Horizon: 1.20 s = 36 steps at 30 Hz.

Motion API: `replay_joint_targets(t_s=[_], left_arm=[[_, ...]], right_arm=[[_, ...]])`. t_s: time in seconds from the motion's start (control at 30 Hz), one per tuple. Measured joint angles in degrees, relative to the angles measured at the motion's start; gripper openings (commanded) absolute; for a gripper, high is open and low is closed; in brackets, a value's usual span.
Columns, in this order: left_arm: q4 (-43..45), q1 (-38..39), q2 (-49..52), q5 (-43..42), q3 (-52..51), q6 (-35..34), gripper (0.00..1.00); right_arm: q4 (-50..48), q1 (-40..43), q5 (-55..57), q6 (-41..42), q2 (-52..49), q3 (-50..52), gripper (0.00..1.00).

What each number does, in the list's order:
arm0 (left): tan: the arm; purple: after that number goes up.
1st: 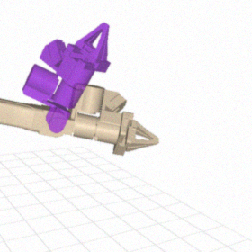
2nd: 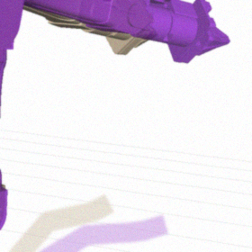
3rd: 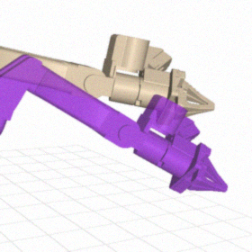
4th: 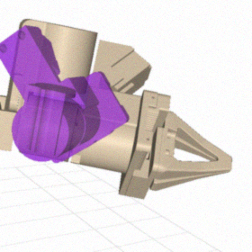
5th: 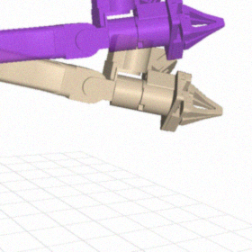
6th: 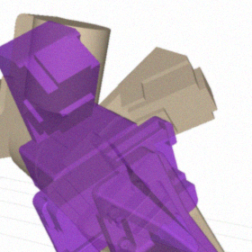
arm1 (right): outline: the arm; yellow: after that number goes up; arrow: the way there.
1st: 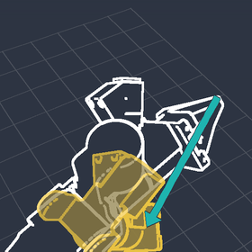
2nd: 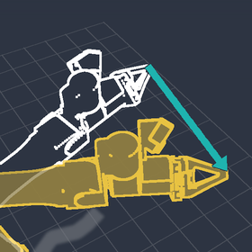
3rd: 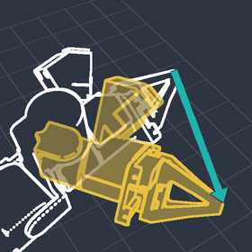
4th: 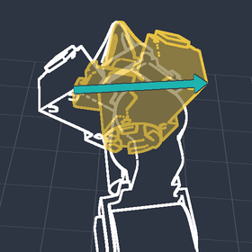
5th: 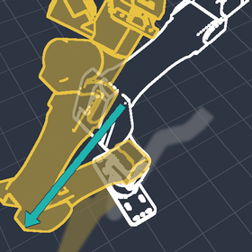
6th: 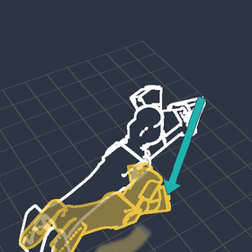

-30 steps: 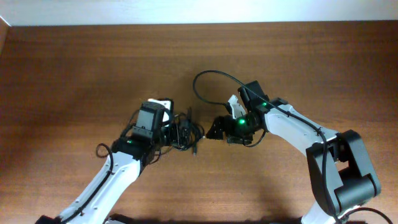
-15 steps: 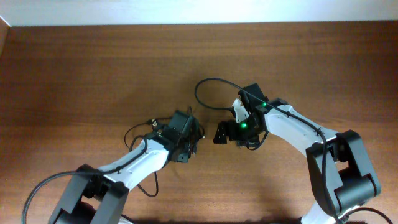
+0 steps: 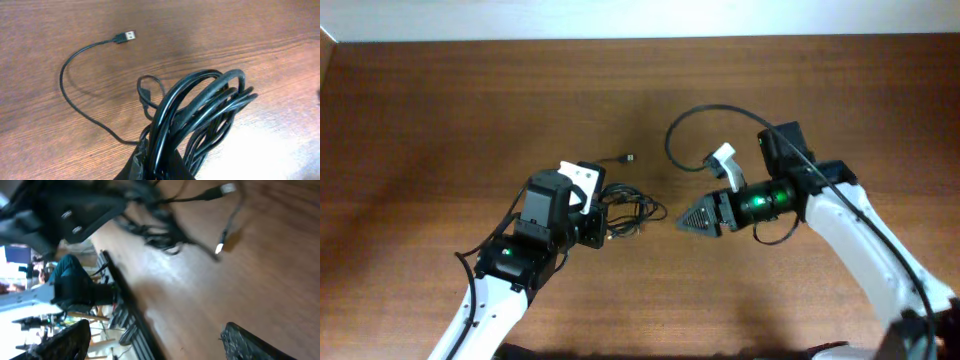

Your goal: Untangle cables

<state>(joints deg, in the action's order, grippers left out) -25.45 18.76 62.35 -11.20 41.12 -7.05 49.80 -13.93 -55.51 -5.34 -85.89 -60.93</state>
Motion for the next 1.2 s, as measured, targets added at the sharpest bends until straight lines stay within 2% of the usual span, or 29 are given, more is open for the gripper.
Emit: replay_joint_targets(t_s=[0.07, 0.17, 0.23, 0.3, 0.33, 0.43, 0.57, 0.67, 0.73, 0.87, 0.9, 1.03, 1.1, 1.2], left_arm=[[1.7, 0.0, 0.0, -0.9, 0.0, 0.4, 0.0], [3.3, 0.0, 0.0, -1.4, 0.0, -2.3, 0.0], [3.4, 0.0, 0.0, -1.6, 0.0, -5.6, 0.0], [3.6, 0.0, 0.0, -1.7, 0.0, -9.1, 0.0], [3.6, 0.0, 0.0, -1.7, 0.0, -10.9, 0.0], [3.7, 0.0, 0.0, -1.9, 0.0, -16.2, 0.0], [3.7, 0.0, 0.0, -4.1, 0.0, -18.8, 0.0], [4.3, -0.4, 0.0, -7.7, 0.0, -19.2, 0.0], [6.6, -0.5, 0.0, -12.1, 0.0, -19.4, 0.0], [8.5, -0.6, 0.1, -16.2, -0.2, -19.4, 0.0], [7.9, -0.5, 0.1, -14.8, -0.2, -19.4, 0.0], [2.4, -0.3, 0.1, 2.4, -0.2, -19.7, 0.0], [2.5, -0.3, 1.5, 6.2, -0.2, -21.1, 0.0], [2.8, -0.2, 7.7, 7.2, -0.1, -22.1, 0.0]], right_arm=[[0.3, -1.5, -1.0, 2.1, 3.2, 0.0, 0.8], [-2.8, -5.0, -1.2, 11.5, 3.4, 0.1, 0.8], [-9.9, -9.6, 4.0, 23.6, 3.4, 0.2, 0.8], [-17.8, -13.9, 11.2, 34.7, 3.4, 0.3, 0.63], [-21.6, -17.4, 18.6, 44.6, 3.4, 0.3, 0.56], [-29.4, -20.5, 27.0, 58.6, 1.8, 0.4, 0.55], [-39.1, -23.2, 32.4, 68.5, -4.4, 0.4, 0.56], [-42.6, -23.4, 36.5, 70.2, -8.7, 0.4, 0.54], [-42.8, -23.6, 37.7, 70.4, -9.3, 0.4, 0.04], [-43.3, -23.2, 38.1, 70.2, -9.3, 0.3, 0.04], [-43.0, -23.0, 37.0, 68.1, -9.3, 0.3, 0.04], [-38.0, -21.2, 32.0, 55.8, -4.8, 0.3, 0.04], [-37.9, -21.2, 27.6, 50.5, 2.4, 0.3, 0.04], [-37.6, -21.2, 23.7, 46.1, 8.6, 0.4, 0.04]])
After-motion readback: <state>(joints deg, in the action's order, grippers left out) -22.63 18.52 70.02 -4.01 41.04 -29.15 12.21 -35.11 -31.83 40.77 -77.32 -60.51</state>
